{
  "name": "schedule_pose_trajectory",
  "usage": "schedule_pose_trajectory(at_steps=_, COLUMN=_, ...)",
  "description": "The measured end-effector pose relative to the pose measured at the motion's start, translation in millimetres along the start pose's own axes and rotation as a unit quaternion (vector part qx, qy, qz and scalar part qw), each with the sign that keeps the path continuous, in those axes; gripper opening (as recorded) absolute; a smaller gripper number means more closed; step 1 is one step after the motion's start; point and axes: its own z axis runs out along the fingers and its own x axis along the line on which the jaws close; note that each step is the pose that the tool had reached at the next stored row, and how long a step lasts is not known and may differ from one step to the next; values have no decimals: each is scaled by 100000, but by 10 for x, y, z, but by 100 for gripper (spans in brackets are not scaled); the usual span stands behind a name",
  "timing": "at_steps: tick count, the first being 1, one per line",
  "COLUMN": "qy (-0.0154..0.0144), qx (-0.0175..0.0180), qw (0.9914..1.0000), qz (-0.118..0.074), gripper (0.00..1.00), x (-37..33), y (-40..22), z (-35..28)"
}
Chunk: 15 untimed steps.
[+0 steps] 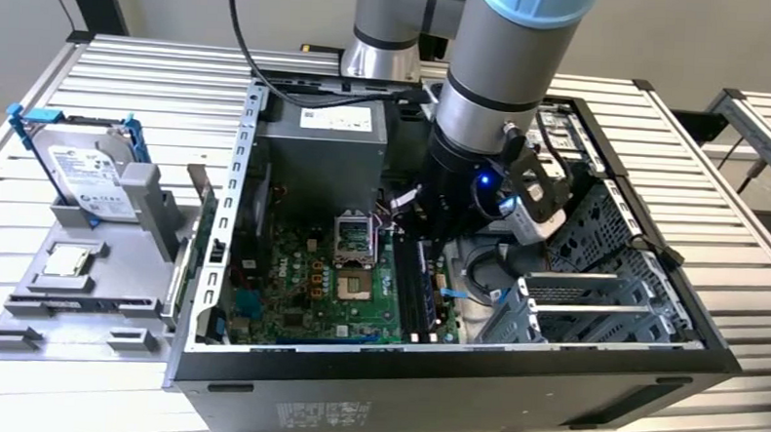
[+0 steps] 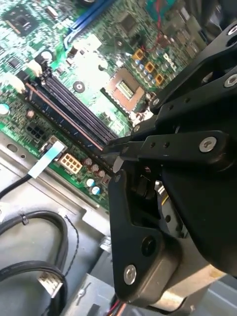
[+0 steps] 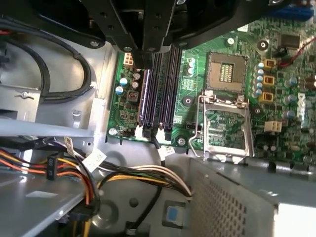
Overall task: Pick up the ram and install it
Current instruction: 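Press down the ram until it locks into place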
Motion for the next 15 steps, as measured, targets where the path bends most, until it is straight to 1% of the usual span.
schedule_pose_trajectory(at_steps=3, qy=-63, qx=-3, qw=99962, qz=-2754, gripper=0, x=0, y=0, z=0)
schedule_pose_trajectory(at_steps=5, qy=-102, qx=-4, qw=99897, qz=-4547, gripper=0, x=0, y=0, z=1)
schedule_pose_trajectory(at_steps=7, qy=-138, qx=-2, qw=99800, qz=-6319, gripper=0, x=0, y=0, z=0)
schedule_pose_trajectory(at_steps=9, qy=-177, qx=-1, qw=99664, qz=-8190, gripper=0, x=0, y=0, z=0)
schedule_pose_trajectory(at_steps=12, qy=-233, qx=1, qw=99406, qz=-10877, gripper=0, x=0, y=0, z=0)
schedule_pose_trajectory(at_steps=14, qy=-274, qx=-1, qw=99191, qz=-12689, gripper=0, x=0, y=0, z=0)
schedule_pose_trajectory(at_steps=15, qy=-292, qx=2, qw=99069, qz=-13608, gripper=0, x=0, y=0, z=0)
